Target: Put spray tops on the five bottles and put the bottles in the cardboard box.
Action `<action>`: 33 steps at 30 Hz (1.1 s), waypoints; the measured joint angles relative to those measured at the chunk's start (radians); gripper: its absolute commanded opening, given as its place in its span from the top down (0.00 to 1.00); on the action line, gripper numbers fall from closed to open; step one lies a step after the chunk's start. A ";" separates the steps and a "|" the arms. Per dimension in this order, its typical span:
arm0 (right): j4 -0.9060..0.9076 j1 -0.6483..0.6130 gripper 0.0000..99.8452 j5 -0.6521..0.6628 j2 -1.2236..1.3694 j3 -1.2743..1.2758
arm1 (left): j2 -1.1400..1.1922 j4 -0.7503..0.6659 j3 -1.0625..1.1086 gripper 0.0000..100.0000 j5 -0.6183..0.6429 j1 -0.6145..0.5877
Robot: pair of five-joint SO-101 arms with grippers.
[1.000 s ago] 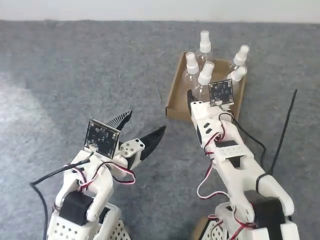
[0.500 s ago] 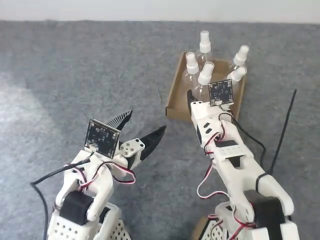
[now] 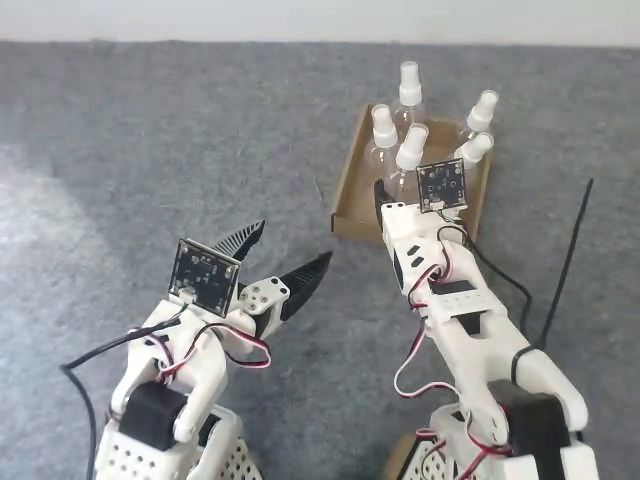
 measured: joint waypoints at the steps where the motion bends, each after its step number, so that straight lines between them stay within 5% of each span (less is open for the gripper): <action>1: 0.000 0.000 0.99 0.000 0.000 0.000 | 0.000 0.000 0.000 0.70 0.000 0.000; 33: 0.000 -0.006 0.87 0.000 0.000 0.008 | 0.000 0.000 0.000 0.70 0.000 0.000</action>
